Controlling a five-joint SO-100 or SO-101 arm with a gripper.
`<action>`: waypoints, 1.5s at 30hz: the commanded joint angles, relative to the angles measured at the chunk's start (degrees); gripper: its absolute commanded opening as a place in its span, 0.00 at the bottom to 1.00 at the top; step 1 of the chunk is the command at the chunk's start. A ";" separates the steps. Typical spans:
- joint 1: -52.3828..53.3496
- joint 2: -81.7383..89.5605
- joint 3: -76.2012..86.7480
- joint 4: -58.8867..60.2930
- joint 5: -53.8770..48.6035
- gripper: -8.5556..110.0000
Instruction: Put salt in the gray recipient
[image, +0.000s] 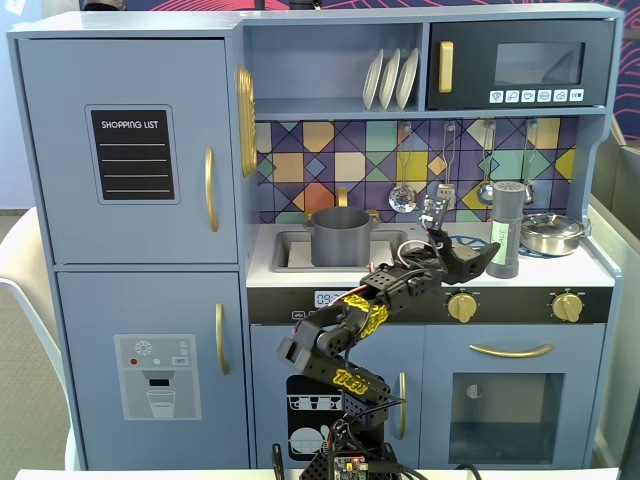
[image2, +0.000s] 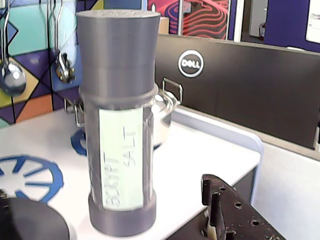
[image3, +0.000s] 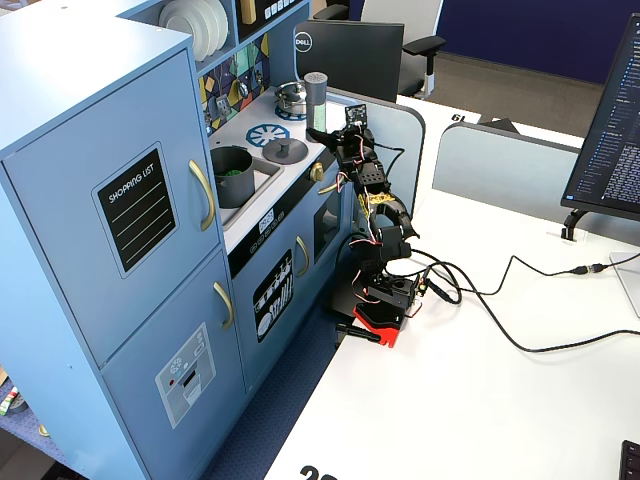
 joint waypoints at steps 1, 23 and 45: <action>-0.44 -5.01 -5.54 -5.71 0.53 0.58; -3.25 -44.38 -40.43 -12.83 -0.88 0.50; -10.72 -33.57 -51.59 -2.99 25.58 0.07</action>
